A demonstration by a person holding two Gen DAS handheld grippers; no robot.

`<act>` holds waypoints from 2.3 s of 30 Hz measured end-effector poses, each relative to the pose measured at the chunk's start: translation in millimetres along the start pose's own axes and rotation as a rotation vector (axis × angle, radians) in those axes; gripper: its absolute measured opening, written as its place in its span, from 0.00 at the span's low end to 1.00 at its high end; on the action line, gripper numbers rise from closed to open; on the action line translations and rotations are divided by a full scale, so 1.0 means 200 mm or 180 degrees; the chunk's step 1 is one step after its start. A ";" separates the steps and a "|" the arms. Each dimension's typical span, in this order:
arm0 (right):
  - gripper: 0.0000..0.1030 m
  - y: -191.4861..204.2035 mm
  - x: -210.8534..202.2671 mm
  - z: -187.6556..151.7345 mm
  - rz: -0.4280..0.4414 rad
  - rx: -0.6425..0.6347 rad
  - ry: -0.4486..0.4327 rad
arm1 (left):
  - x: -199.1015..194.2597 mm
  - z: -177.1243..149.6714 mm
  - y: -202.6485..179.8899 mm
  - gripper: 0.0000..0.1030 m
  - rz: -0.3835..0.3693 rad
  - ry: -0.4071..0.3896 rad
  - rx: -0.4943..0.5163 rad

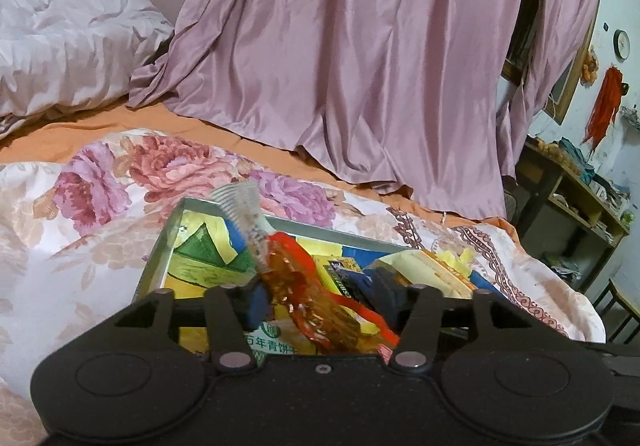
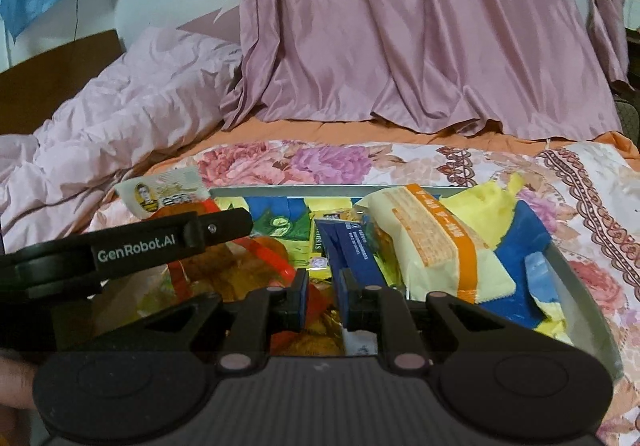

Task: Organize snacks
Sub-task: 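Lower both packets into the tray and open both tools, then withdraw both open tools from the tray toward the sausage pack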

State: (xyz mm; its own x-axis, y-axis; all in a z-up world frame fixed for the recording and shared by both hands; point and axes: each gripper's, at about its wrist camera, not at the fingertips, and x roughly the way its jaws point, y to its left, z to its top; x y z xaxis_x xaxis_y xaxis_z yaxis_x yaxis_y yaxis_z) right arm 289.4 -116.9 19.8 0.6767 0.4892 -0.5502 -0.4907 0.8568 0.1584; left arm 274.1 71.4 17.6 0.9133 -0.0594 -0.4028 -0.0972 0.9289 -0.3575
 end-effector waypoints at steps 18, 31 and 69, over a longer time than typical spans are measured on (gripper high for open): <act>0.26 -0.06 -0.21 -0.13 0.0207 0.0442 -0.0257 | -0.01 0.08 0.00 0.99 -0.0047 0.0536 -0.0019; 0.46 -0.08 -0.50 -0.40 0.0313 0.0670 -0.0423 | -0.12 0.18 0.05 0.99 0.0019 0.0193 -0.0066; 1.00 -0.05 -0.91 -0.68 0.0206 0.0928 -0.0626 | -1.01 -0.48 -0.16 0.99 -0.0027 -0.0019 0.0891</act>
State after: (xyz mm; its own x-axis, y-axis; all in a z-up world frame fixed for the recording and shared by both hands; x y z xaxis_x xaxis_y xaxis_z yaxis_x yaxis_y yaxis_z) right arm 95.4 -236.7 7.1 0.7560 0.5416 -0.3676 -0.3778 0.8197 0.4306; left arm 54.2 18.4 30.2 0.9161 -0.0663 -0.3954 0.0228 0.9932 -0.1138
